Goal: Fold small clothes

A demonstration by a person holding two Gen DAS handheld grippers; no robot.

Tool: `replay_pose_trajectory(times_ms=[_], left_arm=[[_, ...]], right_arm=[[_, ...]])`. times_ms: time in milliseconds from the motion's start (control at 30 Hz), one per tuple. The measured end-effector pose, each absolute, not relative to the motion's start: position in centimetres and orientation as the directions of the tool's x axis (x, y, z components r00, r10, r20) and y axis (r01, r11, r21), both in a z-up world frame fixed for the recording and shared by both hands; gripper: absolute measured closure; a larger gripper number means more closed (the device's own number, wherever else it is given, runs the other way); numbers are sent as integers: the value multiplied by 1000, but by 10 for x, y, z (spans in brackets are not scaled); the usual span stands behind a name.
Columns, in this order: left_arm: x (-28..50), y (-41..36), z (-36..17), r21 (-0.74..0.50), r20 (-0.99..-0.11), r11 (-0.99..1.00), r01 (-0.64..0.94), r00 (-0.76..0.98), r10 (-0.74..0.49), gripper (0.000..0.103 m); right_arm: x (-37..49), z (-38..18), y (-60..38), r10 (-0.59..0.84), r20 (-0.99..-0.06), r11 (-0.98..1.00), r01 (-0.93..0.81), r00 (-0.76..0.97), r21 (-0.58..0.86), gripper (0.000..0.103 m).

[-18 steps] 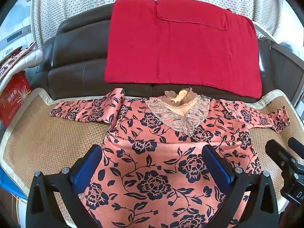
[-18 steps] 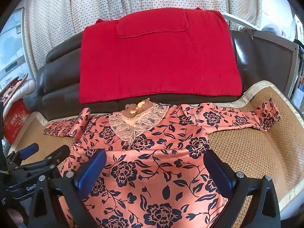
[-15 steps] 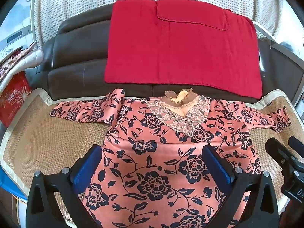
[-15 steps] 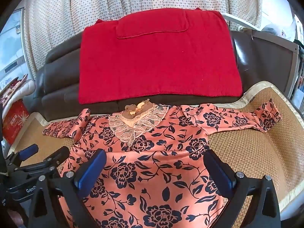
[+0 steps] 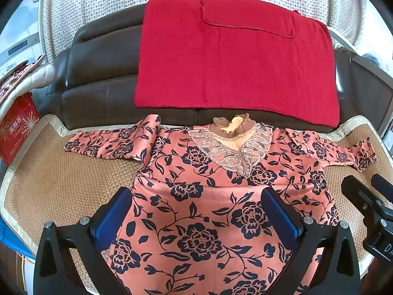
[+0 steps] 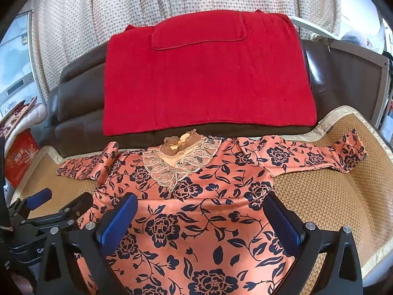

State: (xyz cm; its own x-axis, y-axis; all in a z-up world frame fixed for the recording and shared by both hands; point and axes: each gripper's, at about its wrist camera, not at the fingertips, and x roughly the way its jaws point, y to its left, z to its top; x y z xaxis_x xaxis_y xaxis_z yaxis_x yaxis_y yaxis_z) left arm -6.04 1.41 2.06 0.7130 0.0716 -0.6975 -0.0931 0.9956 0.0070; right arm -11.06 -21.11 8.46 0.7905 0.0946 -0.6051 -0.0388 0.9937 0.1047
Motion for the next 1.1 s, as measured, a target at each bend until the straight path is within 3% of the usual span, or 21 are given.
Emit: replay_pose_trajectory(times_ms=[167,300,1100], left_arm=[[-60,14,20,10,-699,996,-93,712,74,0],[-59,14,19,13,-700,995,-94,710,77,0],[-50,7,15,46,-705,995,-88,703,95,0]], right_arm=[[-109,82,-210,84,-590,996,-44,803,82,0],[-106,81,-208,23,-590,999,-42,807,-19,0],[-92,74,-214,85,-615,996,-55,784,67,0]])
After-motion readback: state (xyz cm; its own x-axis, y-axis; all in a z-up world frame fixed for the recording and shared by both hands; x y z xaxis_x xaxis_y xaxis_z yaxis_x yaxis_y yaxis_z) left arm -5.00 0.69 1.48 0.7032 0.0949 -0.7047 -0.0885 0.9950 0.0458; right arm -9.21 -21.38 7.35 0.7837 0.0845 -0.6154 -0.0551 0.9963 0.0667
